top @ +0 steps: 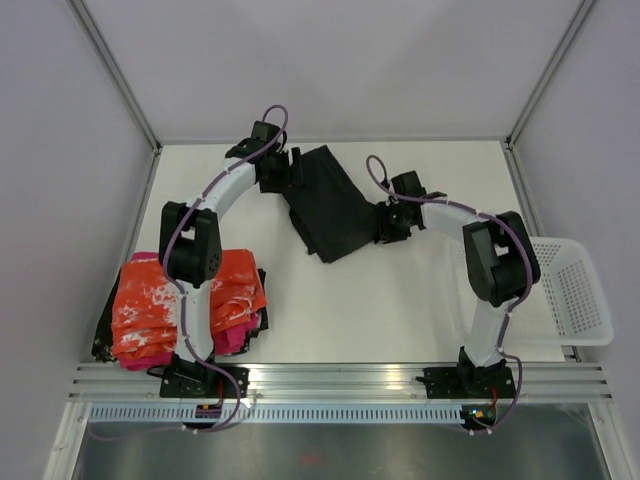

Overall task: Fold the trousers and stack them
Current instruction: Fold the trousers

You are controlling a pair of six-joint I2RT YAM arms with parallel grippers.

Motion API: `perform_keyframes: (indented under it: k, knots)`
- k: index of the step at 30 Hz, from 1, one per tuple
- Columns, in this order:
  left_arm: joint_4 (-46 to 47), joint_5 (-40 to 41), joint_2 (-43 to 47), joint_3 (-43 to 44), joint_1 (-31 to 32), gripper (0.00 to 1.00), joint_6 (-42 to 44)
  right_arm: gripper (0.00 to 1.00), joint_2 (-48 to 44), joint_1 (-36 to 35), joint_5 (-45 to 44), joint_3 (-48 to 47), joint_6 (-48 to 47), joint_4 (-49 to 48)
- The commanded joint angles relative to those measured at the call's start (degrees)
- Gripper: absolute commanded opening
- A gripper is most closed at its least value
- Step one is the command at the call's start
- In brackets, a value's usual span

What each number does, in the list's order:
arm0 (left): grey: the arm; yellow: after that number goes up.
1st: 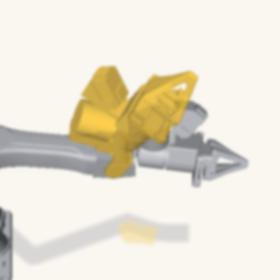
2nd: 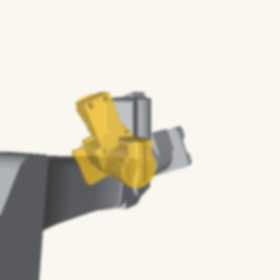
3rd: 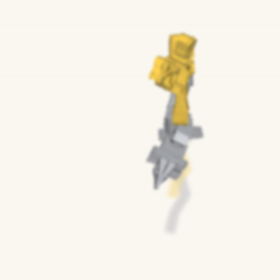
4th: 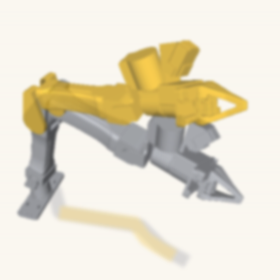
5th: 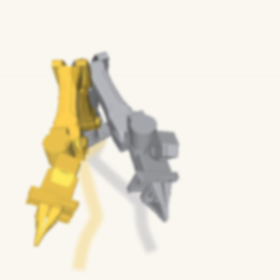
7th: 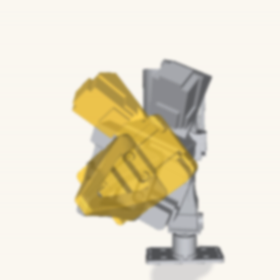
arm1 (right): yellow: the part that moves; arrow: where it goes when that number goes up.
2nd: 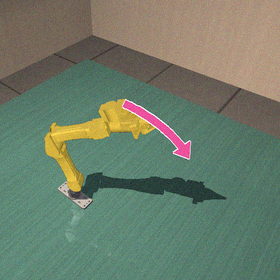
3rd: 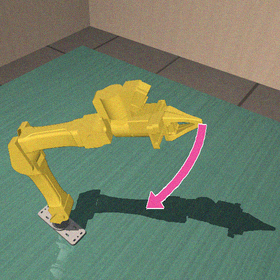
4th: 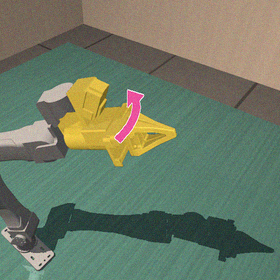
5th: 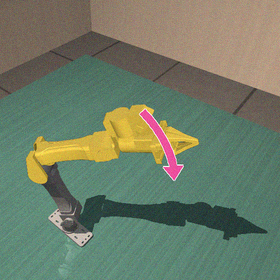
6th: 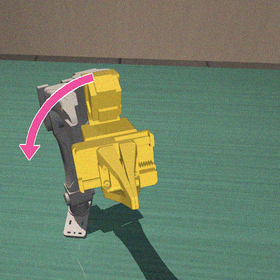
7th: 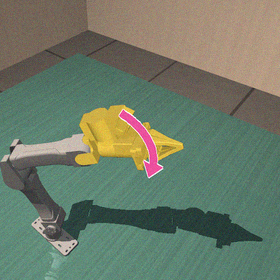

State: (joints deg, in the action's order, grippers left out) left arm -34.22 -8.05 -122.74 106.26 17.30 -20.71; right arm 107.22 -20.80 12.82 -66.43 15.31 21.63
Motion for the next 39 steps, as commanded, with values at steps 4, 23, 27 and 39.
perform_keyframes:
  k: [4, 23, 27, 39]
  knots:
    - [1.0, 4.0, 7.51, -6.66, -0.51, 0.81, -0.56, 0.37, 9.75, 8.22, -6.23, -17.29, -5.2, 2.1]
    - [16.19, -9.6, 7.25, -20.3, -11.67, 0.79, -7.95, 0.46, 20.78, 9.55, 3.18, -46.43, -2.2, 6.13]
    - [19.79, -14.16, 4.8, -20.39, -11.85, 0.78, -5.13, 0.47, 13.12, 9.46, 3.34, -34.86, -1.17, 5.89]
    - [20.25, -13.76, -1.45, -14.69, -12.38, 0.63, -2.15, 0.48, 5.9, 4.28, 6.43, -22.15, 5.25, -0.09]
